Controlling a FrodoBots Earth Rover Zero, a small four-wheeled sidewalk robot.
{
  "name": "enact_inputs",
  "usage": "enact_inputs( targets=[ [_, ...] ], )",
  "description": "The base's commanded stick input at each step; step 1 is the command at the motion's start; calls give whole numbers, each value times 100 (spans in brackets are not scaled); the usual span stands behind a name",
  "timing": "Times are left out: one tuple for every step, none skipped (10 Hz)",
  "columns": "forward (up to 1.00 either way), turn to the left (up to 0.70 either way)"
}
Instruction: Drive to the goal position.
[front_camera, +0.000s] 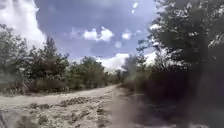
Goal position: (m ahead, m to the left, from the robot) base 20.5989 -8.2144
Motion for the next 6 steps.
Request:
enact_inputs(
  targets=[
    [70, 35],
    [70, 35],
    [70, 35],
    [70, 6],
    [70, 0],
    [70, 0]
  ],
)
